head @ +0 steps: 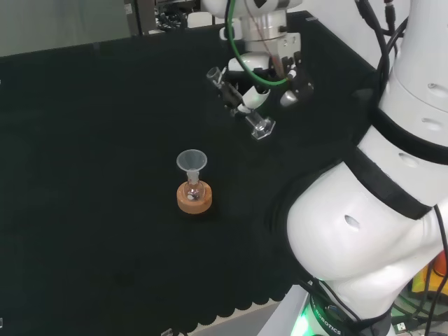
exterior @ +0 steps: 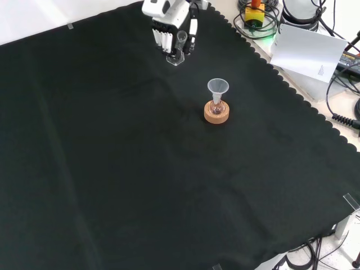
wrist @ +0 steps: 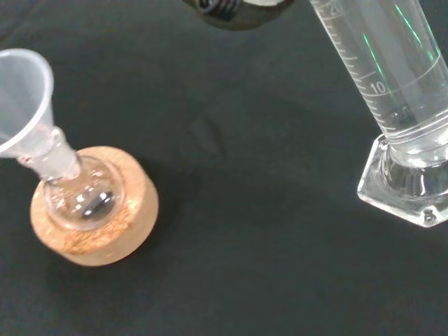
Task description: Pour the water from the graduated cylinder into the round-bottom flask.
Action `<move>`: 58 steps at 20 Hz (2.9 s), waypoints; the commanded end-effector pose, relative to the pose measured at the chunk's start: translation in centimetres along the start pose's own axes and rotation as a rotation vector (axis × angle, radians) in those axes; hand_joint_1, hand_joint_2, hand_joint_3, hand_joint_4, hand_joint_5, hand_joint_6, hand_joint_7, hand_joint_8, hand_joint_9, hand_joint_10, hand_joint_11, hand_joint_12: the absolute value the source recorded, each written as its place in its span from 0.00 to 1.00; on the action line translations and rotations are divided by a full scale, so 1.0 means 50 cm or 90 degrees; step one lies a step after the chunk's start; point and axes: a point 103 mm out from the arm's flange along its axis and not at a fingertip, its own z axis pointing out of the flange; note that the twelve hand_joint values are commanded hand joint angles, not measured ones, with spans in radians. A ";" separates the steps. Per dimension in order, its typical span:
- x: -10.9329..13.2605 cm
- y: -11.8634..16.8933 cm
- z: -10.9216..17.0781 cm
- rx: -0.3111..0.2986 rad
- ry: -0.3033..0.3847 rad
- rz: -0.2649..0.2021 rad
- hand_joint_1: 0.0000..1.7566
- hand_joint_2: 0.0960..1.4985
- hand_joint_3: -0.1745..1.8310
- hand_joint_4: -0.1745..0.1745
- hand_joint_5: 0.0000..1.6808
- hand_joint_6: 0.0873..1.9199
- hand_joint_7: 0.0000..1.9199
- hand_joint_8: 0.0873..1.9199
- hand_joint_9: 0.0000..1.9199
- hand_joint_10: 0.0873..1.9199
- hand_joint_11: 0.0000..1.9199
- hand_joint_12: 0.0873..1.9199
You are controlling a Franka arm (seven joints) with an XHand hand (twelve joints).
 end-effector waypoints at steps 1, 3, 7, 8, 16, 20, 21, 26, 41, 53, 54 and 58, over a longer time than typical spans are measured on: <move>0.015 -0.054 0.104 0.127 0.004 0.023 0.71 0.76 0.09 0.00 0.51 0.59 0.47 0.59 0.74 0.03 0.63 0.37; 0.019 -0.055 0.109 0.149 -0.002 0.023 0.71 0.76 0.09 0.00 0.51 0.59 0.47 0.59 0.74 0.03 0.63 0.37; 0.021 -0.061 0.115 0.184 -0.012 0.028 0.71 0.76 0.09 0.00 0.51 0.59 0.47 0.59 0.74 0.03 0.64 0.37; 0.020 -0.063 0.115 0.190 -0.012 0.029 0.71 0.76 0.09 0.00 0.51 0.59 0.47 0.59 0.74 0.03 0.64 0.37; 0.012 -0.084 0.116 0.222 -0.017 0.041 0.71 0.76 0.09 0.00 0.51 0.59 0.47 0.58 0.74 0.03 0.64 0.37; 0.003 -0.094 0.110 0.222 -0.018 0.050 0.71 0.76 0.09 0.00 0.51 0.59 0.47 0.58 0.74 0.03 0.64 0.37; 0.000 -0.096 0.108 0.221 -0.018 0.052 0.71 0.76 0.09 0.00 0.51 0.59 0.47 0.58 0.74 0.03 0.64 0.37; -0.001 -0.103 0.101 0.230 -0.024 0.056 0.71 0.76 0.09 0.00 0.51 0.59 0.47 0.58 0.74 0.03 0.64 0.37; 0.026 -0.106 0.097 0.262 -0.051 0.043 0.71 0.76 0.09 0.00 0.52 0.59 0.47 0.58 0.74 0.02 0.64 0.36; 0.081 -0.087 0.104 0.339 -0.082 0.008 0.71 0.76 0.09 0.00 0.52 0.59 0.47 0.58 0.74 0.02 0.64 0.36; 0.087 -0.085 0.105 0.347 -0.085 0.004 0.71 0.76 0.09 0.00 0.52 0.59 0.47 0.58 0.74 0.02 0.64 0.36; 0.107 -0.077 0.108 0.373 -0.098 -0.003 0.71 0.76 0.09 0.00 0.52 0.59 0.47 0.58 0.74 0.02 0.64 0.36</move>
